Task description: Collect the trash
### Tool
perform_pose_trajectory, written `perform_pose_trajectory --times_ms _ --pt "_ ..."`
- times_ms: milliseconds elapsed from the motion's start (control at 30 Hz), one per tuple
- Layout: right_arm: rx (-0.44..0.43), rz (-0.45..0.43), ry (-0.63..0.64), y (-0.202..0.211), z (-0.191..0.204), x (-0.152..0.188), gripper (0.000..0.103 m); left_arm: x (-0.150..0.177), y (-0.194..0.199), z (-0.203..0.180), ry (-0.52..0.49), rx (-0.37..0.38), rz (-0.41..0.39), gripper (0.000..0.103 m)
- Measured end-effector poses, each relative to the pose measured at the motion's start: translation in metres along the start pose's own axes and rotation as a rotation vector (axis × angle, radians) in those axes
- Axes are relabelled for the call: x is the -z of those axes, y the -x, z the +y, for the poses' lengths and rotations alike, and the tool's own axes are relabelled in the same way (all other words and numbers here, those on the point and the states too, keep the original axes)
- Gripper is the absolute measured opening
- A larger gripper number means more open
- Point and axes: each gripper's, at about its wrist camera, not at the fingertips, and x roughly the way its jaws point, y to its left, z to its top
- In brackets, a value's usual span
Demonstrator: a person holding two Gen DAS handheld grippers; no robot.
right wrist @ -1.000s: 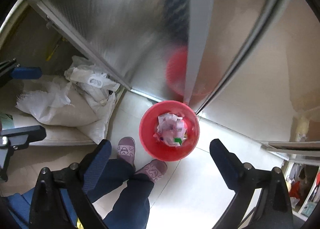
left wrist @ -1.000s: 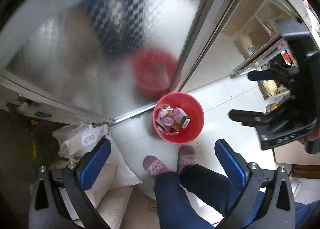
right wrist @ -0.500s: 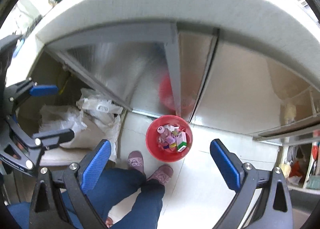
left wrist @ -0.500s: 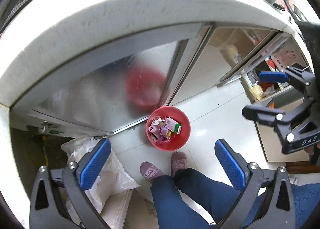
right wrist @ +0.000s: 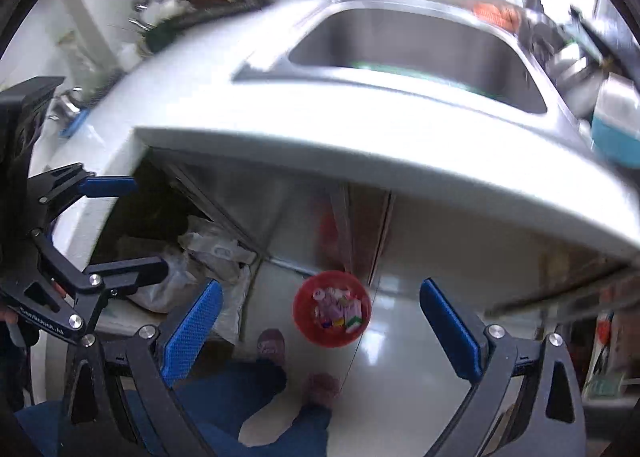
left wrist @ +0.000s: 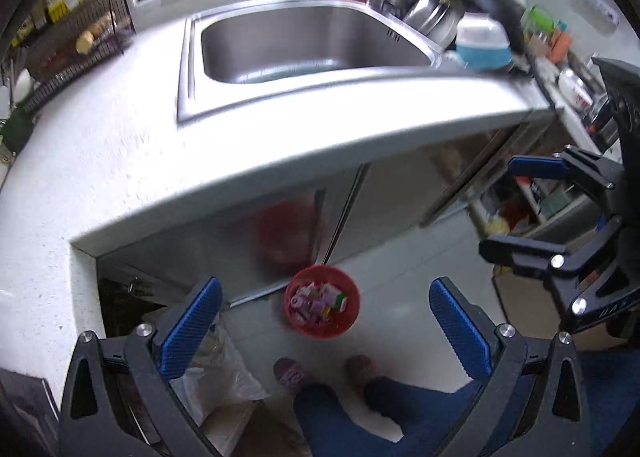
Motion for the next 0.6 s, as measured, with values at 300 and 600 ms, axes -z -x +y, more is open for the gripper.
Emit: perform_pose_trajectory --times_ms 300,600 --pt "0.046 -0.103 0.024 0.065 -0.002 -0.016 0.099 -0.019 0.063 -0.028 0.013 0.005 -0.141 0.103" --pt "0.105 -0.231 -0.010 0.115 0.018 -0.025 0.099 -0.018 0.142 -0.027 0.014 0.009 -0.303 0.103"
